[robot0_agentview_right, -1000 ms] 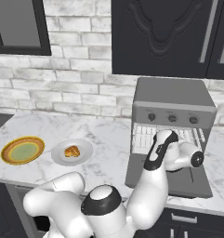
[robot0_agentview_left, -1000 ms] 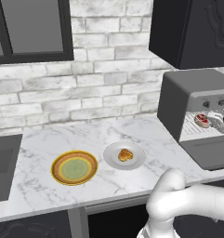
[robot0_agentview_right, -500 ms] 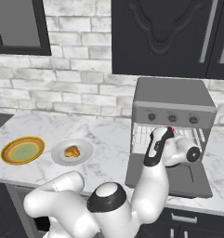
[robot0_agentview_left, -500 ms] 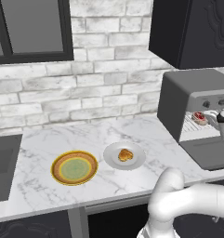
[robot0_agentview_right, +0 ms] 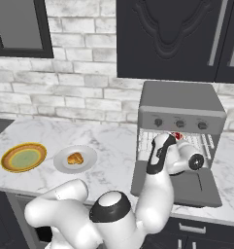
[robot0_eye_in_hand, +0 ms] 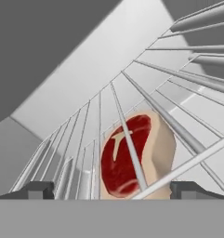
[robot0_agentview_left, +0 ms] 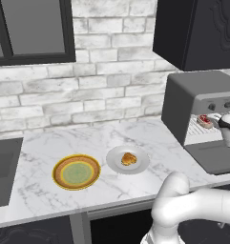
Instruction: Open the toaster oven door. Place the bread on the top rack in the toaster oven and place the steak on the bottom rack.
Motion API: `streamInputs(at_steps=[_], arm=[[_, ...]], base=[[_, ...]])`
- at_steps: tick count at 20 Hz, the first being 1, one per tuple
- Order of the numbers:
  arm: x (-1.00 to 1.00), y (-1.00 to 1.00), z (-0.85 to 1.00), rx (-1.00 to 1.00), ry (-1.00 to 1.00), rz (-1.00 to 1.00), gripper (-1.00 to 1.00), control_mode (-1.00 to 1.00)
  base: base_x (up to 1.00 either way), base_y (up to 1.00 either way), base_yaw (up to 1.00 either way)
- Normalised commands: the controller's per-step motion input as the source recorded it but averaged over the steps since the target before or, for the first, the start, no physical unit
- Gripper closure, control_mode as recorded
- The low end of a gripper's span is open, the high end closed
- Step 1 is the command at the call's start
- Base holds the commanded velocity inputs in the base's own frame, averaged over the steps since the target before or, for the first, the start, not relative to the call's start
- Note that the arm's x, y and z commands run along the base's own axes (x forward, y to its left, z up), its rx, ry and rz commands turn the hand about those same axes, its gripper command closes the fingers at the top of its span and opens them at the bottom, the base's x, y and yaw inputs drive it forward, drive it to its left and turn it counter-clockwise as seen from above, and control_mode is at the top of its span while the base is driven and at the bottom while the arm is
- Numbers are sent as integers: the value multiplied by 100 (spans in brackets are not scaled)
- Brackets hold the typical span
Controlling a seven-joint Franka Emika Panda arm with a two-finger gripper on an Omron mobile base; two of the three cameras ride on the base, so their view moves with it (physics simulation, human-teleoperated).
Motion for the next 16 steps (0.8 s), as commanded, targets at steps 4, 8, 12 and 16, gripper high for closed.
streamInputs(at_steps=[4,8,12,16], arm=[[-2,-15,-20,-6,9,1,-100,-100],[-10,-15,-25,-5,11,5,-100,-100],[-5,-8,-33,-5,11,5,-100,-100],[-7,0,-46,-7,8,5,-100,-100]], base=[[0,0,0],[0,0,0],[0,0,0],[0,0,0]])
